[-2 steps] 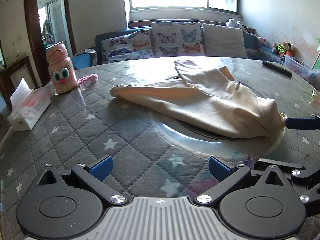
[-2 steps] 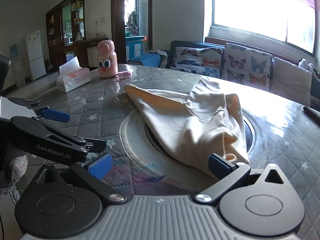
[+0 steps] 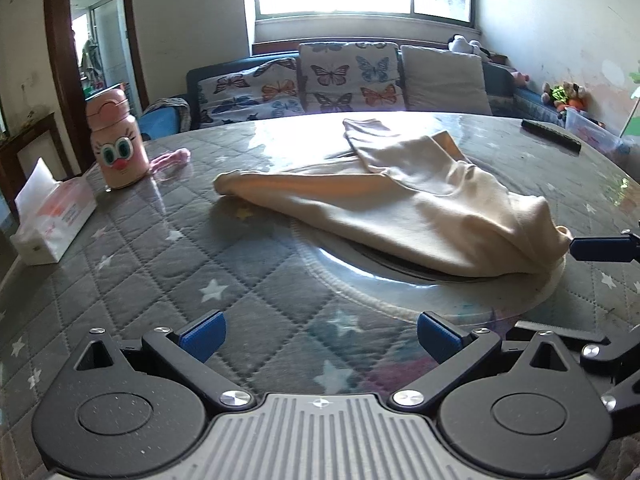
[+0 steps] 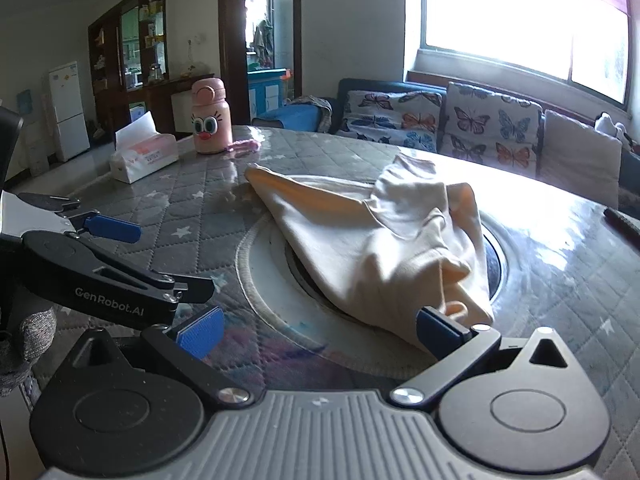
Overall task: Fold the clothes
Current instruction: 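Move both grippers toward the crumpled cream shirt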
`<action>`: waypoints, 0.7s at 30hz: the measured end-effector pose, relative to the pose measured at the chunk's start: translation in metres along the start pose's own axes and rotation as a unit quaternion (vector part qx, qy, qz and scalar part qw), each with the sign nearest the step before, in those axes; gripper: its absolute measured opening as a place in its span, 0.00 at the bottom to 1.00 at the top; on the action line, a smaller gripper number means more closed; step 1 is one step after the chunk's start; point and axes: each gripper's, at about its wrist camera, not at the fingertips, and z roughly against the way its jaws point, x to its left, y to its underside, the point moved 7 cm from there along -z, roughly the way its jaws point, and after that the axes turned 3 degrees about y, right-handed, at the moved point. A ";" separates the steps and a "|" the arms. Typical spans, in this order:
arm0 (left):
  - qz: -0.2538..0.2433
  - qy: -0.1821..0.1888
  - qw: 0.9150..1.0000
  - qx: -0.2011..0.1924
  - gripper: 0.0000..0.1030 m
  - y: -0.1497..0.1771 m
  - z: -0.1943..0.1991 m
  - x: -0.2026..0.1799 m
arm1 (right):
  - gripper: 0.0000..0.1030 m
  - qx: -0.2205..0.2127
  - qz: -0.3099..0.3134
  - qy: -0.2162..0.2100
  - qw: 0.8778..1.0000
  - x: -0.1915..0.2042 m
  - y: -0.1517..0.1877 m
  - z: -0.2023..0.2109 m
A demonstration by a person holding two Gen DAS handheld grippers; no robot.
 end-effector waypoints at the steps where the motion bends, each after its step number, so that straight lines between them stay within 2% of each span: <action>1: 0.001 0.000 1.000 0.000 1.00 0.000 0.000 0.000 | 1.00 0.001 0.000 0.000 1.000 0.000 -0.001 0.000; 4: -0.006 -0.003 1.000 0.002 1.00 -0.002 0.000 -0.013 | 1.00 0.003 -0.001 -0.002 1.000 0.001 -0.003 0.001; 7: -0.016 0.004 1.000 0.006 1.00 -0.007 -0.007 -0.023 | 1.00 -0.003 -0.007 -0.001 1.000 -0.007 0.009 -0.002; 13: -0.025 0.025 0.999 0.008 1.00 -0.014 -0.014 -0.030 | 1.00 -0.003 -0.010 0.010 1.000 -0.019 0.017 0.005; 21: -0.039 0.024 0.999 0.012 1.00 -0.017 -0.022 -0.037 | 1.00 0.009 -0.028 0.018 0.999 -0.031 0.016 0.006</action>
